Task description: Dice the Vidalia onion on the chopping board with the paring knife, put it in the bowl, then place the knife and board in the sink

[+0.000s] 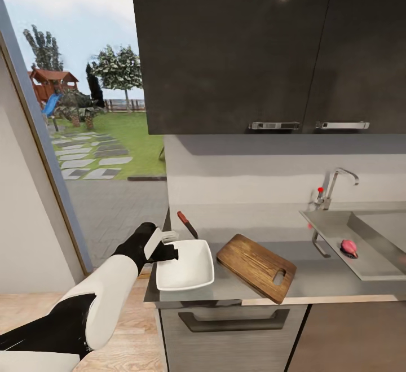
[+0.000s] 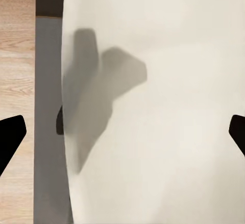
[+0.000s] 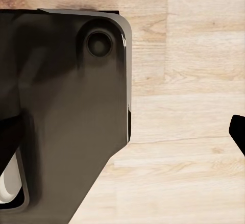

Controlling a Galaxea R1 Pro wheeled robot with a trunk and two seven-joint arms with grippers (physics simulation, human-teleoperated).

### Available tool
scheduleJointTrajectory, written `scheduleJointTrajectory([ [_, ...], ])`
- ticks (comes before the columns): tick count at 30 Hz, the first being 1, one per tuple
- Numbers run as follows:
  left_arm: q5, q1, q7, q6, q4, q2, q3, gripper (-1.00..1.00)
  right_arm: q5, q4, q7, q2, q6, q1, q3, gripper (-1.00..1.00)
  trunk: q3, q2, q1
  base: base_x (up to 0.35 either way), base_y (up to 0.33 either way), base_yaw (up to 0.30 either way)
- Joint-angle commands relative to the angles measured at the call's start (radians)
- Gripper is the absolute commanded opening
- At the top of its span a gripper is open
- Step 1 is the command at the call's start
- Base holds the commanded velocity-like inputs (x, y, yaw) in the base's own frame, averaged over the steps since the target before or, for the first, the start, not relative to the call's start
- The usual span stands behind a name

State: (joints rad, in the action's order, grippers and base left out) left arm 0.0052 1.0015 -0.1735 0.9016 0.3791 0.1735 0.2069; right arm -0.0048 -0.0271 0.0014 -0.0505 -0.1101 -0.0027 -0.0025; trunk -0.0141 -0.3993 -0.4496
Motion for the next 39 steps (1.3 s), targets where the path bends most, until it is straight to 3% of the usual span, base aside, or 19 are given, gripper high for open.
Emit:
scheduleJointTrajectory([
  [1,0.001,0.000,-0.005,0.003,0.001,0.001,0.006,1.00,-0.001,0.001,0.000,0.000,-0.003,0.000,0.000,1.00,0.000,-0.001,0.000,0.000,0.000,0.000],
  [8,0.001,0.000,-0.005,-0.010,0.016,0.001,0.005,1.00,0.000,0.001,0.000,0.000,-0.003,0.000,0.000,1.00,0.000,-0.001,0.000,0.000,0.000,0.000],
  [14,0.001,-0.001,-0.007,-0.045,0.108,-0.001,0.005,1.00,0.000,0.001,0.000,0.000,-0.003,0.000,0.000,1.00,0.000,-0.001,0.000,0.000,0.000,0.000],
  [23,0.001,-0.001,-0.006,-0.050,0.152,-0.004,0.006,1.00,0.000,0.001,0.000,0.000,-0.003,0.000,0.000,1.00,0.000,-0.001,0.000,0.000,0.000,0.000],
  [35,0.001,-0.001,0.000,-0.048,0.279,-0.002,0.002,1.00,-0.001,0.001,0.000,-0.001,-0.004,0.000,-0.003,1.00,0.000,-0.001,0.000,0.000,0.000,0.000],
  [39,0.001,-0.001,0.011,-0.047,0.338,-0.004,0.003,1.00,-0.001,-0.007,0.000,-0.032,-0.008,0.000,-0.037,1.00,0.000,-0.001,0.000,0.000,0.000,0.000],
])
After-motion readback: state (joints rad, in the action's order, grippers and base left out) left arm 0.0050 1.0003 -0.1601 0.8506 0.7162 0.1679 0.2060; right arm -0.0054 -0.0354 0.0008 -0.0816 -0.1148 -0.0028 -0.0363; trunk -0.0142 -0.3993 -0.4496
